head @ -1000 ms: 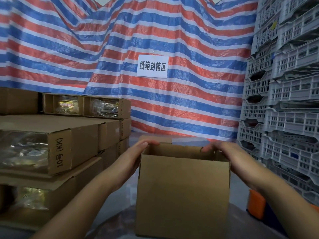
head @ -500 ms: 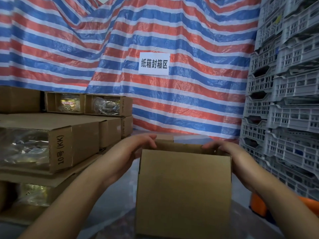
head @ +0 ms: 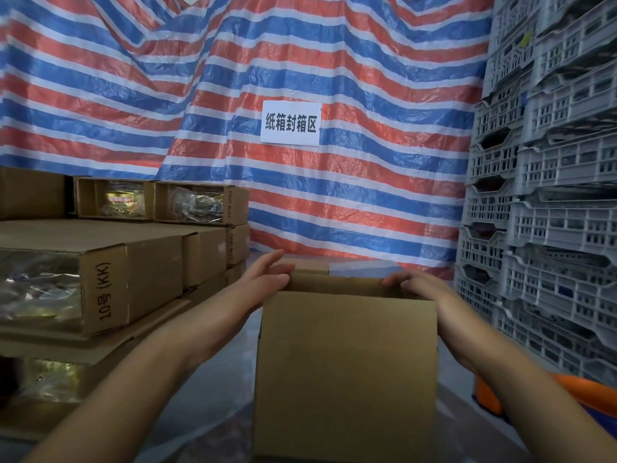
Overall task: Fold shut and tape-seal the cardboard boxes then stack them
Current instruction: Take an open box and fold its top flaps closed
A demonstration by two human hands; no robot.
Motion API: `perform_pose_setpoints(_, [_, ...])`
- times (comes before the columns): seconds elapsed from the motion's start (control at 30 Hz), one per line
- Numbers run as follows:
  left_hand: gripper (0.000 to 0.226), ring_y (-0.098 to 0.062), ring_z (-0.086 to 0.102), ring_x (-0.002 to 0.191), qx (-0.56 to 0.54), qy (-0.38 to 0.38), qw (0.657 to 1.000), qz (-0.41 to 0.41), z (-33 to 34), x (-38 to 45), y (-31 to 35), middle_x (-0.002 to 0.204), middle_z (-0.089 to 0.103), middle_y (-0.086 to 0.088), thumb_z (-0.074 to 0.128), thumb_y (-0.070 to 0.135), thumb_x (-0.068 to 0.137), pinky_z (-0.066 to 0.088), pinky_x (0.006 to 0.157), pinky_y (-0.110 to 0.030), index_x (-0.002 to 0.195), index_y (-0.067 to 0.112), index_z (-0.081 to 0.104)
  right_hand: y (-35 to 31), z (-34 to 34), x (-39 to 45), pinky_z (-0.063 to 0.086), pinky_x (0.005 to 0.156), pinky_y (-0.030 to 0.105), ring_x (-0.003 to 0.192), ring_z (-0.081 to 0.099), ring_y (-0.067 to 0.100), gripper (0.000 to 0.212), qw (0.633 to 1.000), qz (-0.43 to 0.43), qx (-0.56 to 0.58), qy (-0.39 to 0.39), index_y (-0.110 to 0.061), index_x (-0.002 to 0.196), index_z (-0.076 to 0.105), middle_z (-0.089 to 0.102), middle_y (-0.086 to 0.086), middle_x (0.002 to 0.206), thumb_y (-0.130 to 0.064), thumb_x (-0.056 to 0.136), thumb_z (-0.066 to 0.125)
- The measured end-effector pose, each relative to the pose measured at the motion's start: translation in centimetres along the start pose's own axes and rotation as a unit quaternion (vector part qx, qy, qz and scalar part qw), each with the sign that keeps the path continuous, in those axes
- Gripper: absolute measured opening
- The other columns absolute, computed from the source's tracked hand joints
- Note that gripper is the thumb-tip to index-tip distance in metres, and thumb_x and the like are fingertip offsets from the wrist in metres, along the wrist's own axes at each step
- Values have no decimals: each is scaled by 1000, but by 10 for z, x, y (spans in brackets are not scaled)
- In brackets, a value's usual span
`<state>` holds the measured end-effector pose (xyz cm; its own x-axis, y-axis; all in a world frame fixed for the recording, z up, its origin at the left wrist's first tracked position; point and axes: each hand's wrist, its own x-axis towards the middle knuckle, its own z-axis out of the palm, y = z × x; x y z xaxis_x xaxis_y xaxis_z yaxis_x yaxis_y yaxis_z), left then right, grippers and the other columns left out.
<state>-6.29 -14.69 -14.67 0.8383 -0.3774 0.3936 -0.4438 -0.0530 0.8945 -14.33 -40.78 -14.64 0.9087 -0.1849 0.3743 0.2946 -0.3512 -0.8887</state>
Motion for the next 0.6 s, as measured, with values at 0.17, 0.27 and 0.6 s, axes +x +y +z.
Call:
perform_pose_setpoints(0.17, [23, -10, 55, 105, -45, 119, 992, -25, 13, -8, -3, 101, 63, 5, 41, 3, 100, 44, 85, -26, 87, 16, 53, 5, 2, 1, 43, 73, 31, 95, 61, 23, 27, 1000, -28, -2, 5, -21, 92, 72, 67, 5, 99, -16, 101, 47])
perform_pose_setpoints(0.27, [19, -21, 59, 107, -114, 64, 991, -22, 14, -25, 7, 102, 65, -2, 42, 5, 101, 47, 75, -23, 95, 11, 58, 6, 2, -1, 44, 75, 33, 97, 62, 25, 26, 1000, -29, 4, 7, -20, 94, 72, 68, 5, 99, -18, 101, 47])
perform_pose_setpoints(0.6, [66, 2, 47, 121, -3, 52, 999, -8, 28, -42, -14, 121, 54, 31, 17, 82, 63, 34, 102, -25, 117, 66, 51, 9, 3, -3, 49, 81, 39, 104, 61, 31, 31, 1000, 0, 10, 4, -17, 104, 71, 67, 13, 111, -31, 102, 43])
